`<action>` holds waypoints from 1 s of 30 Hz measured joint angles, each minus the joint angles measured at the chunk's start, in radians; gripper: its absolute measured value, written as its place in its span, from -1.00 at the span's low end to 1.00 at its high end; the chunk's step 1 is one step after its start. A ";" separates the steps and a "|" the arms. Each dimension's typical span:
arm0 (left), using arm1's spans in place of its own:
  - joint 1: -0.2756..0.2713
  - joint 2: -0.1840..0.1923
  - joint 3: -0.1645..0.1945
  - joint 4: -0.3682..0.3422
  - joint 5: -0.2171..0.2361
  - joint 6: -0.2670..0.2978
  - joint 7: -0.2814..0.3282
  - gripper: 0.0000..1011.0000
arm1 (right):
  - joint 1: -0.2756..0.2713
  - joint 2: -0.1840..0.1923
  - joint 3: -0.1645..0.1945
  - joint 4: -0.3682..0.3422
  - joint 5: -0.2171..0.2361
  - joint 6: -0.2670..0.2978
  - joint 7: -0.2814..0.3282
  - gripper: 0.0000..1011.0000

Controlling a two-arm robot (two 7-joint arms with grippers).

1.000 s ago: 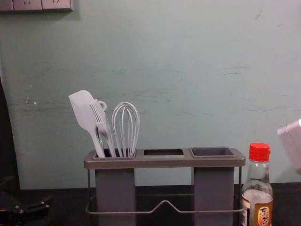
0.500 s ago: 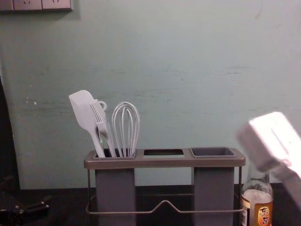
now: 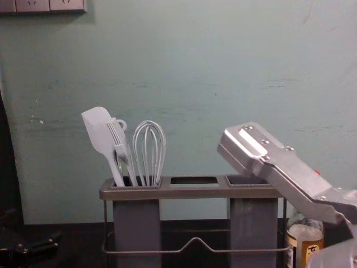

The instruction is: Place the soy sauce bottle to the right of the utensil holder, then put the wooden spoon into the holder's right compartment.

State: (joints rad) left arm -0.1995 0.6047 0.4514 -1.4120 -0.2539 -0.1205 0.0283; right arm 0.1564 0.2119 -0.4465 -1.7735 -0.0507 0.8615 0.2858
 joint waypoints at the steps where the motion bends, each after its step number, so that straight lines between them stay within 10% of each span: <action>1: 0.000 0.000 0.000 0.000 0.000 0.000 0.000 0.98 | 0.008 -0.005 0.001 0.007 0.002 0.016 0.006 0.98; 11: 0.000 0.000 0.000 0.000 0.000 0.000 0.000 0.98 | 0.081 -0.056 -0.003 0.082 -0.003 0.131 0.042 0.98; 30: 0.000 0.000 0.000 0.000 0.000 0.000 0.000 0.98 | 0.097 -0.107 0.000 0.125 -0.055 0.177 0.042 0.98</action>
State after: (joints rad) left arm -0.1995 0.6047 0.4514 -1.4120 -0.2539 -0.1205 0.0283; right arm 0.2536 0.1051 -0.4468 -1.6482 -0.1058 1.0382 0.3281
